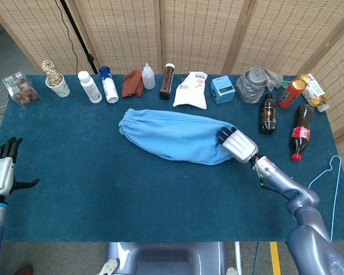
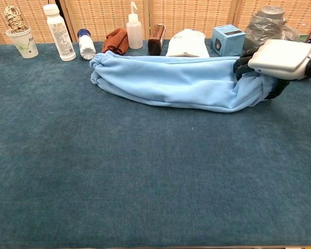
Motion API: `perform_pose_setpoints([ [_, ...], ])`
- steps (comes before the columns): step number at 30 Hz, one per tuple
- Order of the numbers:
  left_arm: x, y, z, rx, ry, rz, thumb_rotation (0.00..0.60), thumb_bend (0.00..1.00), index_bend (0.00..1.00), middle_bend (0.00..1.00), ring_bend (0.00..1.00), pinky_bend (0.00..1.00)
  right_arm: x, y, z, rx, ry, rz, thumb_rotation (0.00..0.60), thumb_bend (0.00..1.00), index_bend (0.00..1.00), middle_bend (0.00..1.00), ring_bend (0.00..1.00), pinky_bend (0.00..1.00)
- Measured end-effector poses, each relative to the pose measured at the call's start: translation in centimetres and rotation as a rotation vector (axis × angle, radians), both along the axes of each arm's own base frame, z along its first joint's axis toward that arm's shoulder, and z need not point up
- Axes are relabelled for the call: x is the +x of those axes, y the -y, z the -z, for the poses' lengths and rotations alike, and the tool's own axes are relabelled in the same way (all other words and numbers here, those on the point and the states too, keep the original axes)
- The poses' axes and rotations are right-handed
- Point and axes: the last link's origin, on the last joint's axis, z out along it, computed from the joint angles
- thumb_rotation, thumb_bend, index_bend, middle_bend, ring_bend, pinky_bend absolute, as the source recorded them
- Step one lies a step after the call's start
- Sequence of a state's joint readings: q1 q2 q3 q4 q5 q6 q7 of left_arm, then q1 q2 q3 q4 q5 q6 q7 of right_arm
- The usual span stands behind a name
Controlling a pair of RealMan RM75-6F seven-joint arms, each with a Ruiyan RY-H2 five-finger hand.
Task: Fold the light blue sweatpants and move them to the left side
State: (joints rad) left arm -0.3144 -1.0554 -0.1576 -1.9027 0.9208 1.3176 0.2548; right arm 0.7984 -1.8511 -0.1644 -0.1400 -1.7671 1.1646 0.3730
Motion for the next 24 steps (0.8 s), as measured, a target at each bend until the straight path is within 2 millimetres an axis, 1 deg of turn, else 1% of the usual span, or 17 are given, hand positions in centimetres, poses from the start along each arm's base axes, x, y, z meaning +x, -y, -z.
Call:
perform_pose_setpoints([
  [1, 0.0, 0.0, 0.0, 0.001, 0.002, -0.001, 0.600, 0.00, 0.00, 0.00, 0.00, 0.00, 0.0, 0.0, 0.0, 0.001, 0.009, 0.004, 0.600, 0.74, 0.50, 0.36, 0.32, 0.56],
  [3, -0.1, 0.0, -0.1, 0.002, 0.005, -0.002, 0.600, 0.00, 0.00, 0.00, 0.00, 0.00, 0.1, 0.0, 0.1, 0.007, 0.042, 0.021, 0.600, 0.79, 0.53, 0.38, 0.33, 0.57],
  [6, -0.2, 0.0, -0.1, 0.004, 0.009, -0.004, 0.600, 0.00, 0.00, 0.00, 0.00, 0.00, 0.2, -0.1, -0.1, 0.014, 0.097, 0.036, 0.600, 0.84, 0.57, 0.40, 0.34, 0.57],
  [9, -0.2, 0.1, -0.2, 0.003, 0.009, -0.003, 0.600, 0.00, 0.00, 0.00, 0.00, 0.00, -0.2, -0.5, -0.5, 0.010, 0.126, 0.039, 0.600, 0.88, 0.58, 0.41, 0.35, 0.58],
  [14, 0.0, 0.2, -0.1, -0.002, 0.011, 0.006, 0.600, 0.00, 0.00, 0.00, 0.00, 0.00, -1.4, -1.2, -1.7, -0.002, 0.141, 0.042, 0.600, 0.89, 0.59, 0.41, 0.36, 0.58],
  [18, 0.1, 0.4, 0.0, -0.004, 0.010, 0.010, 0.600, 0.00, 0.00, 0.00, 0.00, 0.00, -2.7, -1.8, -3.4, -0.020, 0.139, 0.044, 0.600, 0.90, 0.59, 0.41, 0.36, 0.58],
  [24, 0.2, 0.6, 0.0, -0.007, 0.012, 0.015, 0.600, 0.00, 0.00, 0.00, 0.00, 0.00, -4.0, -2.5, -5.2, -0.038, 0.138, 0.044, 0.600, 0.90, 0.59, 0.41, 0.36, 0.59],
])
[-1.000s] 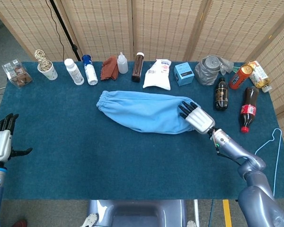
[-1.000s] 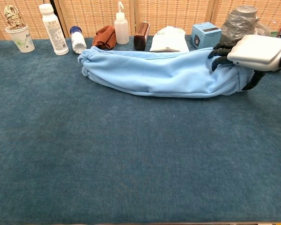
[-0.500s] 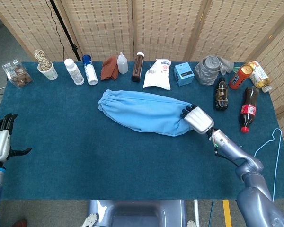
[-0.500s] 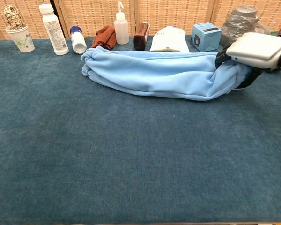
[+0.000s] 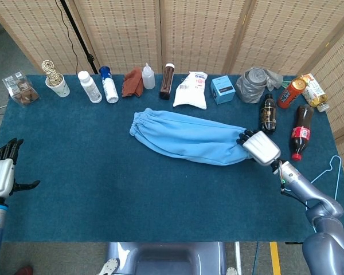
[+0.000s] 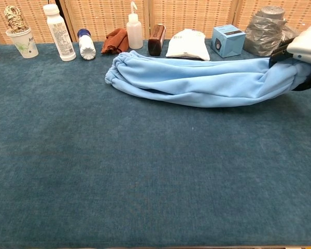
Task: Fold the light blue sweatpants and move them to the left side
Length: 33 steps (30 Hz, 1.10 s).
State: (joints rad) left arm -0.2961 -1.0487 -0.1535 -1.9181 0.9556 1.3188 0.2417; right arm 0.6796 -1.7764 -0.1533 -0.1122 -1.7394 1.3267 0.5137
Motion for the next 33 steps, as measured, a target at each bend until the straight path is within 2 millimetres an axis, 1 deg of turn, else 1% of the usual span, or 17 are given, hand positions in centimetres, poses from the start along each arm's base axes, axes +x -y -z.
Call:
perform_pose_setpoints([
  [7, 0.2, 0.2, 0.0, 0.001, 0.003, 0.007, 0.600, 0.00, 0.00, 0.00, 0.00, 0.00, -0.8, -1.5, -2.3, -0.004, 0.006, -0.063, 0.600, 0.90, 0.60, 0.42, 0.36, 0.59],
  [11, 0.2, 0.2, 0.0, -0.004, 0.005, 0.011, 0.600, 0.00, 0.00, 0.00, 0.00, 0.00, -0.2, -2.2, -3.1, 0.010, 0.022, -0.126, 0.600, 0.91, 0.60, 0.42, 0.36, 0.59],
  [14, 0.2, 0.2, 0.1, -0.008, 0.006, 0.012, 0.600, 0.00, 0.00, 0.00, 0.00, 0.00, 1.3, -2.0, -3.0, 0.031, 0.058, -0.186, 0.600, 0.91, 0.60, 0.42, 0.36, 0.59],
  [17, 0.2, 0.1, 0.1, -0.010, 0.008, 0.012, 0.600, 0.00, 0.00, 0.00, 0.00, 0.00, 3.5, -1.0, -2.3, 0.053, 0.087, -0.240, 0.600, 0.91, 0.60, 0.42, 0.36, 0.59],
  [20, 0.1, 0.1, 0.0, -0.012, 0.009, 0.010, 0.600, 0.00, 0.00, 0.00, 0.00, 0.00, 6.1, 0.1, -1.0, 0.074, 0.112, -0.291, 0.600, 0.91, 0.60, 0.42, 0.36, 0.59],
  [24, -0.3, 0.0, 0.0, -0.015, 0.012, 0.001, 0.600, 0.00, 0.00, 0.00, 0.00, 0.00, 9.9, 1.8, 1.2, 0.093, 0.124, -0.332, 0.600, 0.91, 0.60, 0.42, 0.36, 0.59],
  [30, -0.8, -0.4, -0.1, -0.025, 0.021, -0.014, 0.600, 0.00, 0.00, 0.00, 0.00, 0.00, 14.4, 3.9, 4.4, 0.103, 0.117, -0.329, 0.600, 0.91, 0.60, 0.42, 0.36, 0.59],
  [33, -0.9, -0.6, -0.1, -0.030, 0.020, -0.021, 0.600, 0.00, 0.00, 0.00, 0.00, 0.00, 16.0, 4.7, 5.5, 0.099, 0.108, -0.318, 0.600, 0.91, 0.60, 0.42, 0.36, 0.59],
])
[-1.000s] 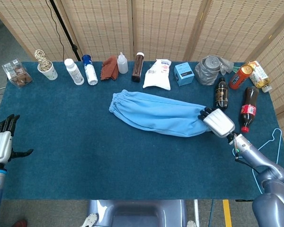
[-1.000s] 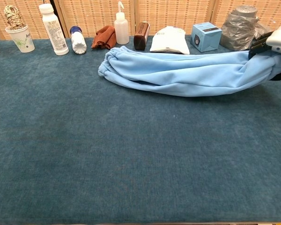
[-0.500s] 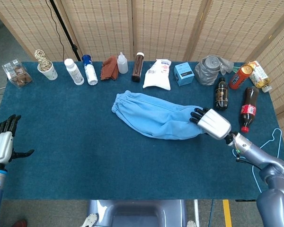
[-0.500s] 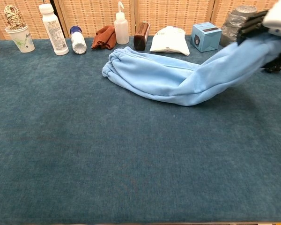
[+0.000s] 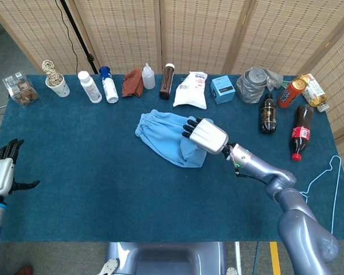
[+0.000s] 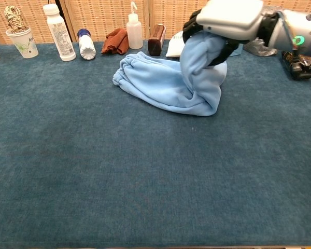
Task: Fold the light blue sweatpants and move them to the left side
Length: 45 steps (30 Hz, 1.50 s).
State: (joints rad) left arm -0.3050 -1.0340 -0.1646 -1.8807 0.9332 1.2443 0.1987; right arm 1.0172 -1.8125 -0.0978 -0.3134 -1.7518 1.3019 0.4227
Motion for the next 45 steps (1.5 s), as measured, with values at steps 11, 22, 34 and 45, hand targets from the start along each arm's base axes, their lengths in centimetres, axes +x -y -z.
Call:
perform_pose_setpoints([
  [11, -0.3, -0.4, 0.2, -0.011, -0.003, -0.021, 0.600, 0.00, 0.00, 0.00, 0.00, 0.00, 3.5, 2.7, 3.0, -0.011, 0.022, 0.161, 0.600, 0.92, 0.60, 0.43, 0.36, 0.59],
  [22, -0.4, -0.7, 0.4, -0.033, 0.015, -0.024, 0.600, 0.00, 0.00, 0.00, 0.00, 0.00, 5.4, 3.6, 5.1, -0.012, 0.086, 0.296, 0.600, 0.00, 0.00, 0.00, 0.00, 0.15],
  [34, -0.3, -0.5, 0.5, -0.046, 0.009, -0.009, 0.600, 0.00, 0.00, 0.00, 0.00, 0.00, 6.7, 3.1, 5.4, 0.033, 0.282, 0.410, 0.600, 0.00, 0.00, 0.00, 0.00, 0.00],
  [45, 0.5, -0.9, 1.1, -0.064, -0.014, 0.100, 0.600, 0.00, 0.00, 0.00, 0.00, 0.00, 6.9, 1.1, 1.2, 0.076, 0.438, 0.378, 0.600, 0.00, 0.00, 0.00, 0.00, 0.00],
])
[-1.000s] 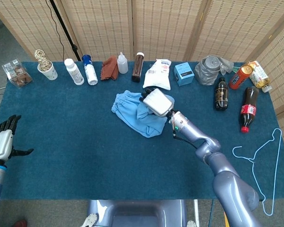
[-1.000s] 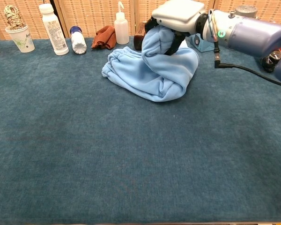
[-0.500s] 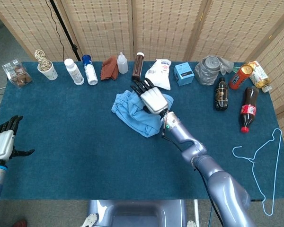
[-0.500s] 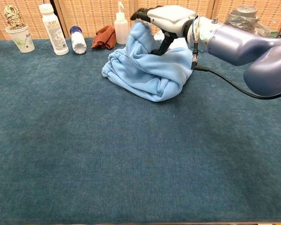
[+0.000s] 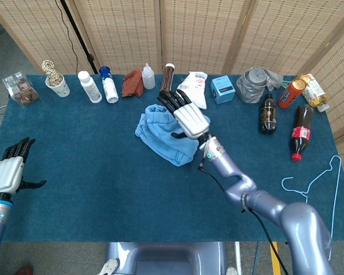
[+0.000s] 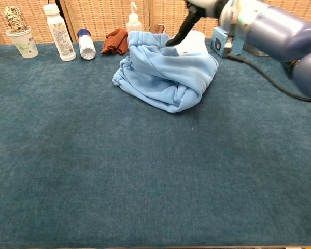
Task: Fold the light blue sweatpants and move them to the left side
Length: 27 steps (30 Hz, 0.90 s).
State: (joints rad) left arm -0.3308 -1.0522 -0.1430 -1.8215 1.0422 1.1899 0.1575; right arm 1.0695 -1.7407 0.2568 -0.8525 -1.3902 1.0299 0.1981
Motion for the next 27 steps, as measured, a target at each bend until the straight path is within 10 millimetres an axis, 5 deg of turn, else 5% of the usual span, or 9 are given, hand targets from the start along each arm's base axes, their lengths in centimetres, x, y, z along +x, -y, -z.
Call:
perform_pose_setpoints([
  [5, 0.4, -0.9, 0.8, -0.008, -0.005, 0.134, 0.600, 0.00, 0.00, 0.00, 0.00, 0.00, -3.3, -2.3, -4.1, 0.026, 0.046, 0.025, 0.600, 0.00, 0.00, 0.00, 0.00, 0.00],
  [10, 1.1, -1.9, 2.0, -0.036, -0.024, 0.261, 0.600, 0.00, 0.00, 0.00, 0.00, 0.00, -9.5, -5.4, -8.8, 0.023, 0.056, 0.105, 0.600, 0.00, 0.00, 0.00, 0.00, 0.00],
  [18, 7.3, -5.4, 5.3, -0.093, -0.086, 0.635, 0.600, 0.00, 0.00, 0.00, 0.00, 0.00, -20.4, -13.5, -13.1, -0.013, 0.156, 0.281, 0.600, 0.00, 0.00, 0.00, 0.00, 0.00],
  [27, 13.4, -9.5, 8.7, -0.134, -0.173, 0.802, 0.600, 0.00, 0.00, 0.00, 0.00, 0.00, -25.6, -18.1, -15.6, -0.067, 0.225, 0.373, 0.600, 0.00, 0.00, 0.00, 0.00, 0.00],
])
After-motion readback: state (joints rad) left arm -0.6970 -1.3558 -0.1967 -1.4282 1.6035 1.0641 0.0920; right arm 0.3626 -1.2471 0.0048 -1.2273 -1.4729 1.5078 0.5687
